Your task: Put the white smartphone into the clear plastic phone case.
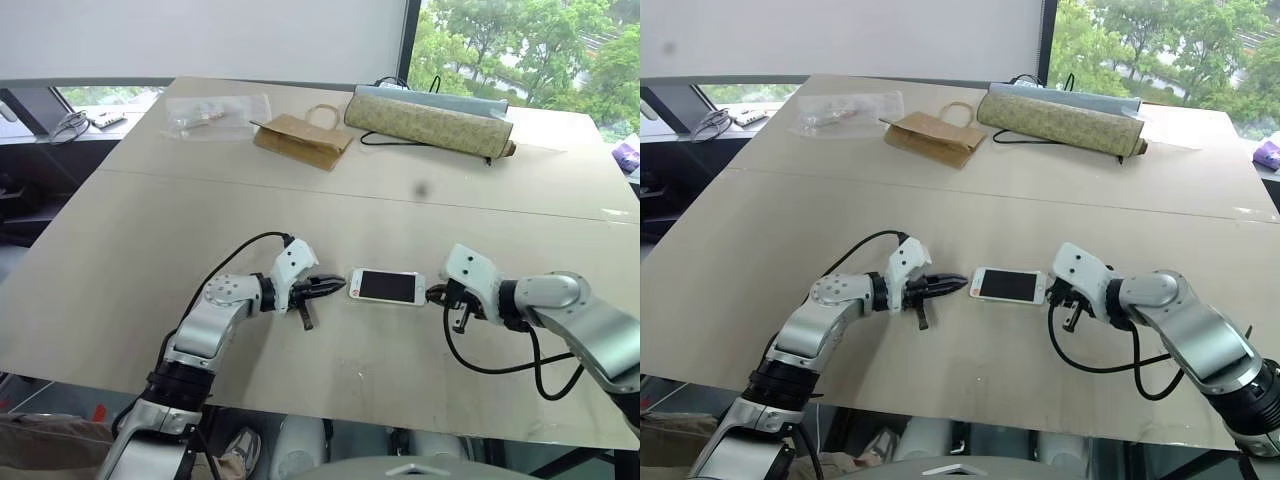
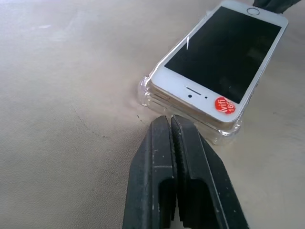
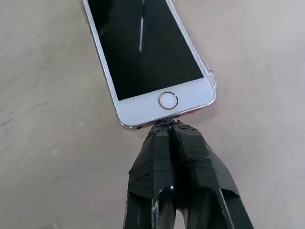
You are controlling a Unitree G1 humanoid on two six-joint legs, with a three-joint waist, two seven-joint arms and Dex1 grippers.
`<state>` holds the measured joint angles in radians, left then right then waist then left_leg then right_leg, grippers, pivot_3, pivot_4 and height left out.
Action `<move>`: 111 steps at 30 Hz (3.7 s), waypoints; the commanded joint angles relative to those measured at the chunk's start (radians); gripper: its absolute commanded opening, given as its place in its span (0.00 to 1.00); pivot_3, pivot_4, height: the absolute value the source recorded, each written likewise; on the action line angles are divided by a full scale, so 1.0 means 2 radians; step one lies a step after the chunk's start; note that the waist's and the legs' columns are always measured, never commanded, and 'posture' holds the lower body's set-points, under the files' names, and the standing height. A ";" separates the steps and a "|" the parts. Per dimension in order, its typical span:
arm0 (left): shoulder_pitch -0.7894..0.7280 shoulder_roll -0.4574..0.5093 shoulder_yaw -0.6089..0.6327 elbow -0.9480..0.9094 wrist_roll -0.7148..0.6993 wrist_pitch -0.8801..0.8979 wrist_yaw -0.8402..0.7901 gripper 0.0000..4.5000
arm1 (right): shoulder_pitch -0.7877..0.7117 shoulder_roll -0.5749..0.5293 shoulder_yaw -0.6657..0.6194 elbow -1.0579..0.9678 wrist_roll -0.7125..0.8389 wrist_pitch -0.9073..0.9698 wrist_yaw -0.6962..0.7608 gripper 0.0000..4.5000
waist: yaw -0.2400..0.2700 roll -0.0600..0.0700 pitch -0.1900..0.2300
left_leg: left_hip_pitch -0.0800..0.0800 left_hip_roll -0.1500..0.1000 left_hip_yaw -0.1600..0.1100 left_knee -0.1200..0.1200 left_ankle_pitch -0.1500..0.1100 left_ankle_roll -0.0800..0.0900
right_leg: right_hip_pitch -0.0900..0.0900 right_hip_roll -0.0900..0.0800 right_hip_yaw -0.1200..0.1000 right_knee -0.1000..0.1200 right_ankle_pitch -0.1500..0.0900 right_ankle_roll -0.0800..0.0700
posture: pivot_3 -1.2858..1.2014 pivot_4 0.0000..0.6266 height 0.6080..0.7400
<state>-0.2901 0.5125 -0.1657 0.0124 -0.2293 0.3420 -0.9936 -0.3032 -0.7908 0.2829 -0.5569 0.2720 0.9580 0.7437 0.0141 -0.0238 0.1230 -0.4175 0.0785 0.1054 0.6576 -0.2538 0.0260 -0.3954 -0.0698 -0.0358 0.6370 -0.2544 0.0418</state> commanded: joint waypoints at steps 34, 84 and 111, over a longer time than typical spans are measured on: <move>0.009 0.007 -0.006 -0.013 -0.016 0.003 -0.019 0.02 | -0.075 0.101 0.045 0.046 0.048 -0.060 0.044 0.00 | 0.000 0.000 0.000 | 0.000 0.000 0.000 0.002 0.000 0.000 | 0.000 0.000 0.000 0.001 0.000 0.000 | 0.52 0.24 1.00; 0.021 0.007 -0.004 -0.027 -0.015 0.009 -0.005 0.02 | -0.098 0.177 0.006 0.123 0.043 -0.049 0.049 0.00 | -0.001 0.000 0.000 | 0.000 0.000 0.002 0.003 0.000 0.000 | 0.001 0.000 0.000 0.002 0.000 0.000 | 0.52 0.24 1.00; -0.009 0.007 -0.015 0.012 -0.005 -0.005 -0.020 0.02 | -0.020 0.023 0.004 0.020 -0.001 -0.010 -0.008 0.00 | -0.001 -0.001 0.000 | 0.000 0.000 0.000 0.003 0.000 0.000 | 0.000 0.000 0.000 0.002 0.000 0.000 | 0.52 0.24 1.00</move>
<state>-0.3034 0.5231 -0.1886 0.0335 -0.2488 0.3384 -1.0344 -0.3337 -0.7552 0.2681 -0.4927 0.2721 0.9520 0.7272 0.0125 -0.0250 0.1226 -0.4174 0.0787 0.1047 0.6632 -0.2540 0.0264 -0.3944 -0.0699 -0.0356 0.6408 -0.2546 0.0420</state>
